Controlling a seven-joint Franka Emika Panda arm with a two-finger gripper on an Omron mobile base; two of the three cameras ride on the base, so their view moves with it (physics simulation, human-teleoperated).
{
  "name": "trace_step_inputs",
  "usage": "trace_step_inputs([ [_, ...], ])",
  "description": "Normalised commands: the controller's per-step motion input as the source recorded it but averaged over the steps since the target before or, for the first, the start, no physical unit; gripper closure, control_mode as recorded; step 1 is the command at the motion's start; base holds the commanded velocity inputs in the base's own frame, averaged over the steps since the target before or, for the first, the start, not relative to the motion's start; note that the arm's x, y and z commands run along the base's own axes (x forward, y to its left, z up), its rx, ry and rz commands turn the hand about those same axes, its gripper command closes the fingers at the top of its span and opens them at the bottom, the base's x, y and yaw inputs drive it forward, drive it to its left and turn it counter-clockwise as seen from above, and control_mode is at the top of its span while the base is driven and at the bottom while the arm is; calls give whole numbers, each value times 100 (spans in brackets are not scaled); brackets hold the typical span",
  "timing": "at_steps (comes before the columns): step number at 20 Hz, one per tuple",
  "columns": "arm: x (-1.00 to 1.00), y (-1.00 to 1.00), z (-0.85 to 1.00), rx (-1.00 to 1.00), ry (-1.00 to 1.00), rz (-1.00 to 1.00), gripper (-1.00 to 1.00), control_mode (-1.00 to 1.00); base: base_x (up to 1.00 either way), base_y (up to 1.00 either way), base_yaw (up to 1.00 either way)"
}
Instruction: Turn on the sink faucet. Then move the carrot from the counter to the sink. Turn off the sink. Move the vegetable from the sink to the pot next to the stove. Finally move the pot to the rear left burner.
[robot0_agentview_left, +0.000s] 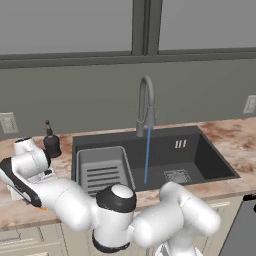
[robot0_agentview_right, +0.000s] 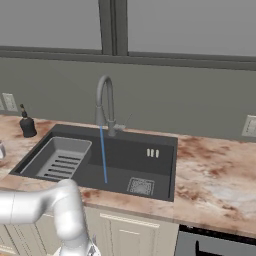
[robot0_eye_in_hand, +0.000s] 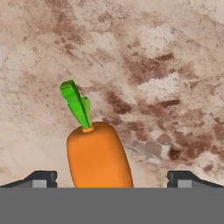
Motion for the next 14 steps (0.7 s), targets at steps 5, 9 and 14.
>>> trace_step_inputs([
  [5,0,17,-23,-2,2,0,-100,-100,0,0,0],
  [9,-1,8,-25,0,0,0,-100,-100,0,0,0],
  [14,-15,0,-31,0,0,0,100,-100,0,0,0],
])
